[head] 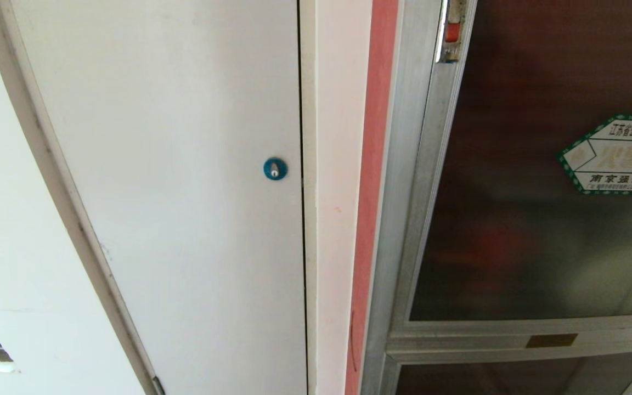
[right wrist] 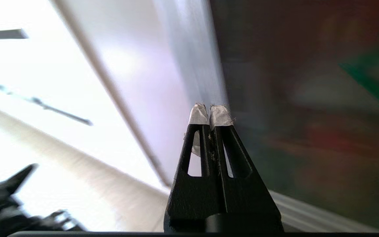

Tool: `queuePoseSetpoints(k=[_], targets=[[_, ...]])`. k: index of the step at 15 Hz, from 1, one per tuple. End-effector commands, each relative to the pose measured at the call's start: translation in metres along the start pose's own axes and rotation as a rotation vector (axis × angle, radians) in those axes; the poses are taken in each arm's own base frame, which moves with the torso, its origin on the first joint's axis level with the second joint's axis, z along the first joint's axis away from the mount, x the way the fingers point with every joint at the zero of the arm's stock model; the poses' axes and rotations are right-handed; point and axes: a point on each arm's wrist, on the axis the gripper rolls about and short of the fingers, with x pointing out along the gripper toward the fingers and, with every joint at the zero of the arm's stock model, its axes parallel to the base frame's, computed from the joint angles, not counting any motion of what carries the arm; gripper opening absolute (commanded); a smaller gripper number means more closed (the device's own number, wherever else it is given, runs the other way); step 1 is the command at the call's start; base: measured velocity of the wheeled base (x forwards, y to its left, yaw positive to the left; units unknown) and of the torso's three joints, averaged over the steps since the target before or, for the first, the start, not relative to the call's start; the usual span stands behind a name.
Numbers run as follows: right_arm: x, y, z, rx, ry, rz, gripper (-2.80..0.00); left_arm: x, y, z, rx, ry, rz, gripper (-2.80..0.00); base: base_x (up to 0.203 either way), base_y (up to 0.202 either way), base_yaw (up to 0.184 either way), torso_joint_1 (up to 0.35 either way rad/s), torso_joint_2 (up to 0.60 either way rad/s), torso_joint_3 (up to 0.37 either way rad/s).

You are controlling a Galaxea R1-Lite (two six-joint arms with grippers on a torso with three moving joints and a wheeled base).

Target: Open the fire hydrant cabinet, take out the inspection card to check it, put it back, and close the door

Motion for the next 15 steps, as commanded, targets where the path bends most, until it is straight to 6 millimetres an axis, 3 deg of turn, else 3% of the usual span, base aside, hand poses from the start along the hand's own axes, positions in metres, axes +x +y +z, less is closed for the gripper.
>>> queuePoseSetpoints(k=[1,6,15], targets=[[0.055,-0.003,0.007,0.039,0.109,0.087,-2.80,0.001,0.000,-0.005,0.000,0.019,-0.001,-2.80,0.000,0.000,0.000,0.000,0.00,0.000],[0.112,0.022,0.024,0.014,0.091,0.082,-2.80,0.001,0.000,-0.005,0.000,0.019,0.000,-2.80,0.000,0.000,0.000,0.000,0.00,0.000],[0.152,0.025,0.043,-0.023,-0.034,0.035,-2.80,0.001,0.000,-0.005,0.000,0.019,-0.001,-2.80,0.000,0.000,0.000,0.000,0.00,0.000]])
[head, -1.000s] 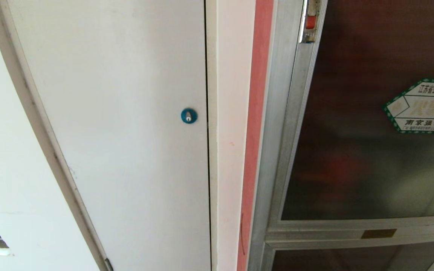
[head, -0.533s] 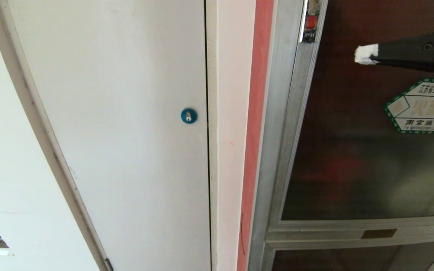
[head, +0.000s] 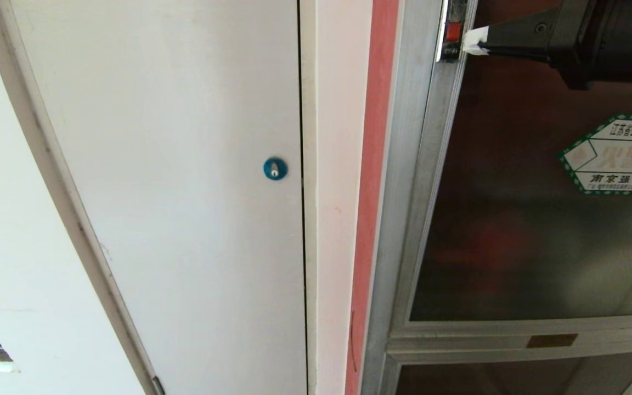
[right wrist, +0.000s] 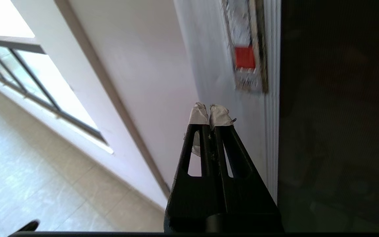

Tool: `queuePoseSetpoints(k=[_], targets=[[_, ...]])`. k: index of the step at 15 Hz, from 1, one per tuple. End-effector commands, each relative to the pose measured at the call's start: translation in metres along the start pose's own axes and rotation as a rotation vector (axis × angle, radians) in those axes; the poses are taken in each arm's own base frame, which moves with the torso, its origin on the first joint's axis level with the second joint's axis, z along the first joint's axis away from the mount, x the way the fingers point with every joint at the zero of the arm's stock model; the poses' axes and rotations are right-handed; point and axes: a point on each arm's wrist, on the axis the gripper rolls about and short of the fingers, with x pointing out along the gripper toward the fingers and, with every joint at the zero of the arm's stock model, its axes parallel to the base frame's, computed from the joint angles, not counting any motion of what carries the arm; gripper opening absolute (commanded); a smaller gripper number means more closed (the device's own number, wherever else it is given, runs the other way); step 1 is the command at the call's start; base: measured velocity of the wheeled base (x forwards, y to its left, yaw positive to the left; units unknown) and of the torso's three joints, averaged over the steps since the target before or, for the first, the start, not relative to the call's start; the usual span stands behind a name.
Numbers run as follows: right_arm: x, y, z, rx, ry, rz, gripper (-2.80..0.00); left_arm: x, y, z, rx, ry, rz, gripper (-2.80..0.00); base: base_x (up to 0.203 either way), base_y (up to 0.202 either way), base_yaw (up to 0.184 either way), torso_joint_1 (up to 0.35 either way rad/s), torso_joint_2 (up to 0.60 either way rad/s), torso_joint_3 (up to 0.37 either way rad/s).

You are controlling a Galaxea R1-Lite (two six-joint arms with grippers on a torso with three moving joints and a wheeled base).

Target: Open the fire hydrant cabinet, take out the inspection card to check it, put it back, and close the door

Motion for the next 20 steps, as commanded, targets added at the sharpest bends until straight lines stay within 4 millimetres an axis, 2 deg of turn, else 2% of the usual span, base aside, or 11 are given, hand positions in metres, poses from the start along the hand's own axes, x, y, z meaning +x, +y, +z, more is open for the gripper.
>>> queuePoseSetpoints(k=[1,7,13,20], targets=[[0.013,-0.002,0.001,-0.007,-0.002,-0.010,-2.80,0.001,0.000,-0.005,0.000,0.019,-0.001,-2.80,0.000,0.000,0.000,0.000,0.00,0.000],[0.020,-0.003,0.006,-0.030,-0.030,-0.037,-2.80,0.001,0.000,-0.005,0.000,0.019,0.000,-2.80,0.000,0.000,0.000,0.000,0.00,0.000],[0.024,-0.015,0.008,-0.029,-0.039,-0.084,-2.80,0.001,0.000,-0.005,0.000,0.019,0.000,-2.80,0.000,0.000,0.000,0.000,0.00,0.000],[0.031,-0.019,0.008,-0.030,-0.046,-0.089,-2.80,0.001,0.000,-0.005,0.000,0.019,0.000,-2.80,0.000,0.000,0.000,0.000,0.00,0.000]])
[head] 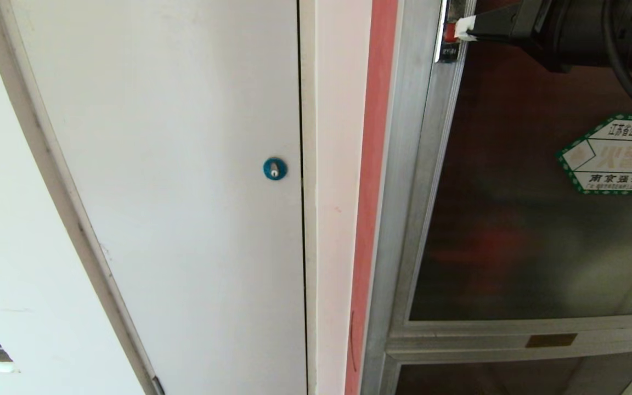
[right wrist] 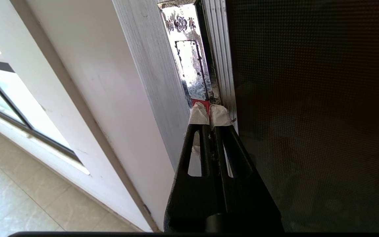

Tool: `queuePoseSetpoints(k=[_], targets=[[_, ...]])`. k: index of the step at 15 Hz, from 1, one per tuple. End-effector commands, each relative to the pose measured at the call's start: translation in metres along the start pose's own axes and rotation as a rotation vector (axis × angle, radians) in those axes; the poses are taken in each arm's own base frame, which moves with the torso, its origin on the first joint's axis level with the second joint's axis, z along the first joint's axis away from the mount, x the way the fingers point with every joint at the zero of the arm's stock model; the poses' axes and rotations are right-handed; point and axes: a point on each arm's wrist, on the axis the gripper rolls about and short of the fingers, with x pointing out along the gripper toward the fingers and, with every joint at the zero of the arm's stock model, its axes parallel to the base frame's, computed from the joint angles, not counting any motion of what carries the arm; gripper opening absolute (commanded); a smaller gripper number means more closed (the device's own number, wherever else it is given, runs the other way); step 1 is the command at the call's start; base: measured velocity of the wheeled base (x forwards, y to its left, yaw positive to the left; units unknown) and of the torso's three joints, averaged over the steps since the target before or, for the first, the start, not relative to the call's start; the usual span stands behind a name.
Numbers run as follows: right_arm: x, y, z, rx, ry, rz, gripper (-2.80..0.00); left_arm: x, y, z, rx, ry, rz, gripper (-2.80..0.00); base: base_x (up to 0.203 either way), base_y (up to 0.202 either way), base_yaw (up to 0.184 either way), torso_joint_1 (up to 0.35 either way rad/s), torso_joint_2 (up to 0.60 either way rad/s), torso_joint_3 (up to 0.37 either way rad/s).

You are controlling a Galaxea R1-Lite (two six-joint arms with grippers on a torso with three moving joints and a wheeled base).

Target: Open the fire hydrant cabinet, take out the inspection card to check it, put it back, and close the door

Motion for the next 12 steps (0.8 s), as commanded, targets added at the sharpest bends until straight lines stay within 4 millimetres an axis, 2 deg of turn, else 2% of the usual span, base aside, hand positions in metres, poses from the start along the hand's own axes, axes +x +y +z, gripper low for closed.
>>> queuePoseSetpoints(k=[1,12], targets=[[0.0042,-0.0007,-0.0028,0.003,0.011,-0.001,-2.80,0.0013,0.0000,-0.0051,0.000,0.019,-0.001,-2.80,0.000,0.000,0.000,0.000,0.00,0.000],[0.0126,-0.0011,-0.0096,0.005,0.040,0.000,-2.80,0.0013,0.0000,-0.0051,-0.001,0.019,0.000,-2.80,0.000,0.000,0.000,0.000,0.00,0.000]])
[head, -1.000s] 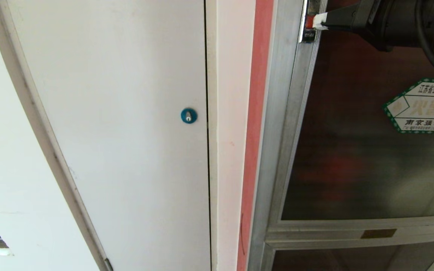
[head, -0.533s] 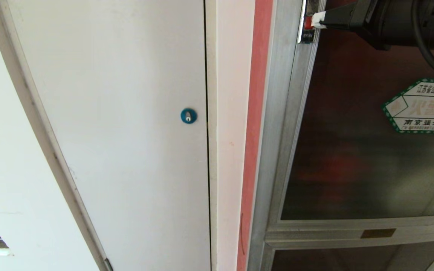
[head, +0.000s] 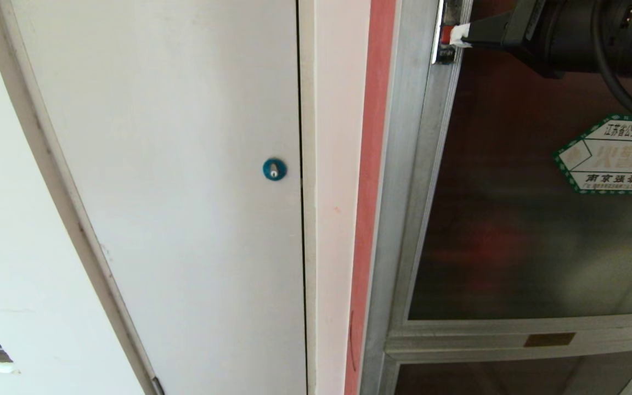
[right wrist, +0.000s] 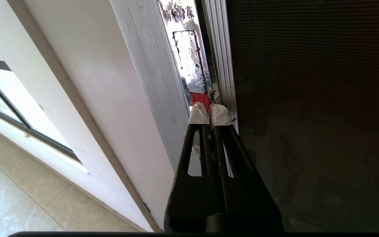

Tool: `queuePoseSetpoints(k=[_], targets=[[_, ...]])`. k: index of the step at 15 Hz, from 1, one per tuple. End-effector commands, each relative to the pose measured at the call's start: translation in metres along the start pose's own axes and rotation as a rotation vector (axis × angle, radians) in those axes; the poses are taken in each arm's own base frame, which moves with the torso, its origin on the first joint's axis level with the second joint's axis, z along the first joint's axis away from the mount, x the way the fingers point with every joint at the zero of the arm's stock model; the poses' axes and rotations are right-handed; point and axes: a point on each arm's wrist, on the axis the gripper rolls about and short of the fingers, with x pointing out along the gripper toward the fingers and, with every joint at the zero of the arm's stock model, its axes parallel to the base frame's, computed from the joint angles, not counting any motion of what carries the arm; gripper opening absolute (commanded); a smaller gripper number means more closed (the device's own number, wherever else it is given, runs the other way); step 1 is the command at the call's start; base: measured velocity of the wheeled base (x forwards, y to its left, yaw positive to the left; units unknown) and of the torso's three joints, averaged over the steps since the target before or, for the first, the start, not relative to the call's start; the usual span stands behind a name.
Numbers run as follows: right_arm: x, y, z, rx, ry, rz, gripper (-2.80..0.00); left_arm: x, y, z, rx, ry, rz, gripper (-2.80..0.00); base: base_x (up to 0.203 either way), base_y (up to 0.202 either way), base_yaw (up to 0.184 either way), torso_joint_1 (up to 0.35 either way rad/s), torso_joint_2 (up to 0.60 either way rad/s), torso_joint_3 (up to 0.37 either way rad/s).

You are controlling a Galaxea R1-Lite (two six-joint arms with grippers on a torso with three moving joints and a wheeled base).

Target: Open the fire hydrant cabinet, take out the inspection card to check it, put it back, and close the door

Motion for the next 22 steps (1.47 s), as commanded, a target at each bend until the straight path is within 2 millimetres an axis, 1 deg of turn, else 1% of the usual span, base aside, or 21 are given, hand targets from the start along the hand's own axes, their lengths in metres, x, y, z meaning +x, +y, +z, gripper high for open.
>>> queuePoseSetpoints(k=[1,6,12,15,19,22], targets=[[0.004,0.000,-0.002,0.002,0.009,0.001,-2.80,0.001,0.000,-0.005,-0.001,0.019,0.000,-2.80,0.000,0.000,0.000,0.000,0.00,0.000],[0.006,0.006,-0.004,0.000,0.014,0.024,-2.80,0.001,0.000,-0.005,-0.001,0.017,-0.001,-2.80,0.000,0.000,0.000,0.000,0.00,0.000],[-0.018,0.014,0.006,-0.003,-0.018,0.051,-2.80,0.001,0.000,-0.005,0.000,0.019,-0.001,-2.80,0.000,0.000,0.000,0.000,0.00,0.000],[-0.019,0.020,0.004,-0.002,-0.011,0.072,-2.80,0.001,0.000,-0.005,0.000,0.019,-0.001,-2.80,0.000,0.000,0.000,0.000,0.00,0.000],[-0.028,0.022,0.003,-0.001,-0.012,0.081,-2.80,0.001,0.000,-0.005,0.000,0.019,-0.001,-2.80,0.000,0.000,0.000,0.000,0.00,0.000],[-0.026,0.021,0.002,-0.001,-0.012,0.077,-2.80,0.001,0.000,-0.005,0.000,0.019,0.000,-2.80,0.000,0.000,0.000,0.000,0.00,0.000]])
